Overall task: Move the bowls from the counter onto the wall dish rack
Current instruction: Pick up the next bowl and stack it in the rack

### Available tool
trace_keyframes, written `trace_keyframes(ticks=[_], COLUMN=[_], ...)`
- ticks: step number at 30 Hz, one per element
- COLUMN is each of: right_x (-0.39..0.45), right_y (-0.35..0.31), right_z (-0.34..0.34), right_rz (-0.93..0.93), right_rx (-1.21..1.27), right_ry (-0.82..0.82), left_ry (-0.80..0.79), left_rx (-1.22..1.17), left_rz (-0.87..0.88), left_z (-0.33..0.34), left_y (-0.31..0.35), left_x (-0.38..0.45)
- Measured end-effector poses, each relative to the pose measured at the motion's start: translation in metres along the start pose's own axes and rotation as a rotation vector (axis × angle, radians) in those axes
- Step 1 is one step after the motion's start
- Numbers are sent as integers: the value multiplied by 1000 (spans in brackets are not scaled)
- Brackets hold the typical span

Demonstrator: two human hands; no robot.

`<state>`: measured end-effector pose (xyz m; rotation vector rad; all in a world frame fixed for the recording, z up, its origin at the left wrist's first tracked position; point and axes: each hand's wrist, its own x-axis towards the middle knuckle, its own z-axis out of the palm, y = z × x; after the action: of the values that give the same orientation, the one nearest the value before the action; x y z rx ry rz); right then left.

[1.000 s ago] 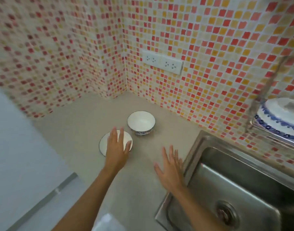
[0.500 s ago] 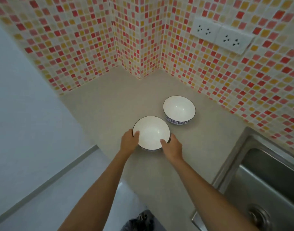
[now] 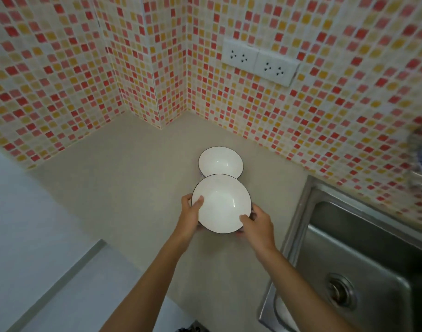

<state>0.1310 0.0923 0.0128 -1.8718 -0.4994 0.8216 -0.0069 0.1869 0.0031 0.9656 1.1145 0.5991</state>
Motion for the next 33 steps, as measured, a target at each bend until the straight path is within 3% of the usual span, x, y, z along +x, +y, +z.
trace_keyframes(ticks=[4,7,14,20,26,33], right_x=[-8,-18,-51,-57,-39,-28], right_y=[-11,-24,-48,-32,15,32], right_z=[-61,-123,-286,-421,-494,-498], right_rz=[-36,-164,-438,-490,-341,-368], right_rx=[97,-61,-389,-703,-1010,-1063], right_ry=[47,114,559,884,815,869], left_ry=[-127,-263,-501,-635,-653,-576], left_rx=[-44,-61,-105,-133,-162,-220], left_rz=[3,18,98,155,177,203], left_z=[55,109,228,304,351,390], left_y=[15,32,64,69,57,55], left_x=[-6,-21,-84,-128,-148,-165])
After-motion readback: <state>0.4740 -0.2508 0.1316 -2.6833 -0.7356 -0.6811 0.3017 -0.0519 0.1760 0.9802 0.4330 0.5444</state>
